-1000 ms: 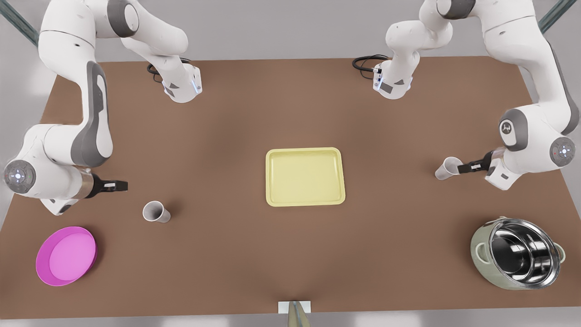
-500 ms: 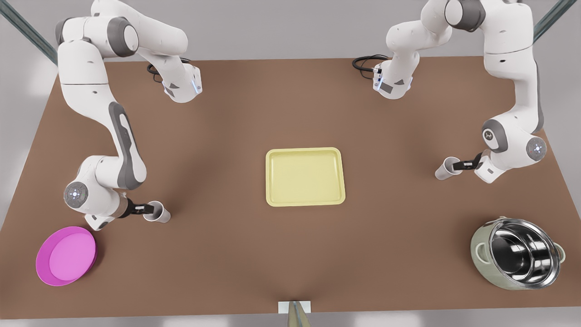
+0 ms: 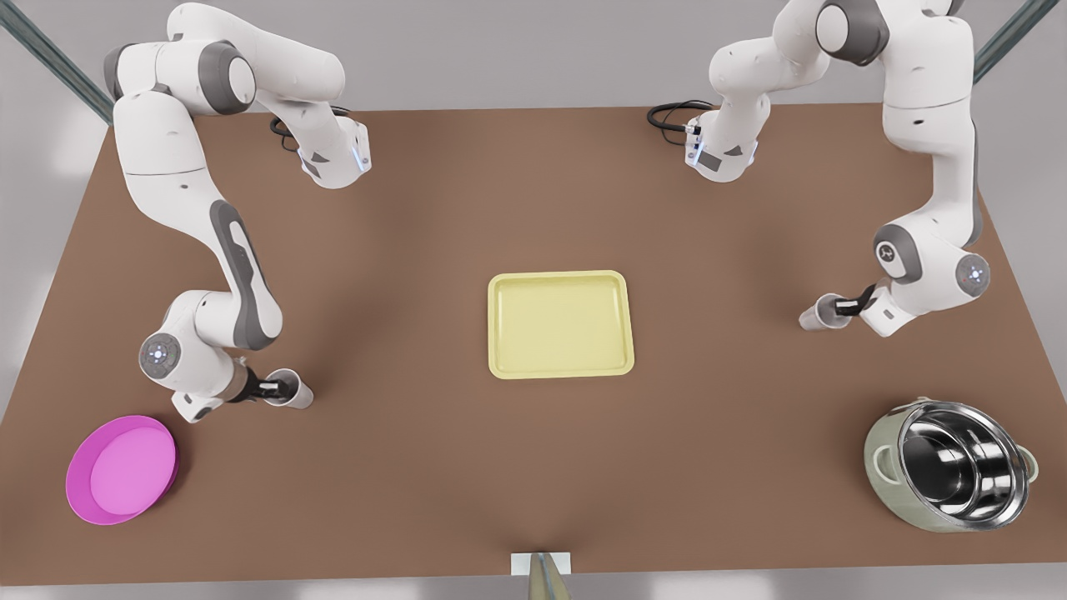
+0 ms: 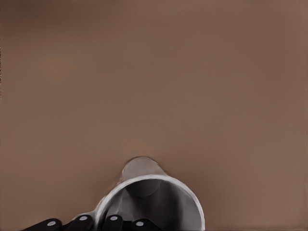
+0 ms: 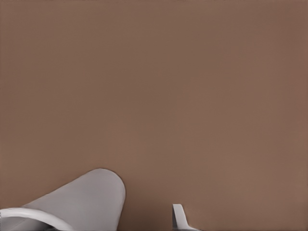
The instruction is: Use both arms to respectively pick up the white IKEA cups from the middle-left and middle-right positions, then place the white IKEA cups onto the middle-middle tray, ensuring that the cups remain upright and do not tip over
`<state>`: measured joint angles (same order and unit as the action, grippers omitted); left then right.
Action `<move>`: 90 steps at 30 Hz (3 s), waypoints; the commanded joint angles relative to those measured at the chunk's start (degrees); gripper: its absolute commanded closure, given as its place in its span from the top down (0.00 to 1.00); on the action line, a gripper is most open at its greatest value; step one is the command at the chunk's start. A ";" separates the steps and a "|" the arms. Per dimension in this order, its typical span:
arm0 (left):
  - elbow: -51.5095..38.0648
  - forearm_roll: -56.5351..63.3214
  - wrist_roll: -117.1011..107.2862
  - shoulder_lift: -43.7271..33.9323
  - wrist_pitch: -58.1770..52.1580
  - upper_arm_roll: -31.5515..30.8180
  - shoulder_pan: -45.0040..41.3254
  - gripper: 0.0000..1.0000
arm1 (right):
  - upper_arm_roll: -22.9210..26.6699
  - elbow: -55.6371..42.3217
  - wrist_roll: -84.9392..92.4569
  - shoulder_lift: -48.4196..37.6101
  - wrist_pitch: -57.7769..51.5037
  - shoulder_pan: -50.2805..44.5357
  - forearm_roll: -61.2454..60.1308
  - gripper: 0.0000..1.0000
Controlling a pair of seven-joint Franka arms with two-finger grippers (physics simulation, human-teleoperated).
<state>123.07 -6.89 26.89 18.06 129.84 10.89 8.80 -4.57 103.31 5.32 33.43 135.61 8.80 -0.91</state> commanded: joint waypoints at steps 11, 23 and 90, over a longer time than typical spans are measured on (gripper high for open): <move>-34.28 -0.76 -52.18 11.47 -15.14 -23.29 -11.34 0.21 | 0.00 -1.00 0.66 -0.03 0.27 -0.28 0.12 0.35; -36.85 0.47 -68.11 18.15 -19.11 -29.17 -21.64 0.21 | -0.97 -2.14 1.28 0.32 0.18 -0.54 0.21 0.21; -45.46 5.57 -27.86 -4.61 -54.95 -18.28 -17.06 1.00 | 5.01 -25.62 -5.84 -21.03 -52.12 -12.85 7.15 1.00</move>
<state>77.66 -0.91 -8.12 13.51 75.67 -7.36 -8.23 0.41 76.83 0.48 14.64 96.47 -4.25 3.81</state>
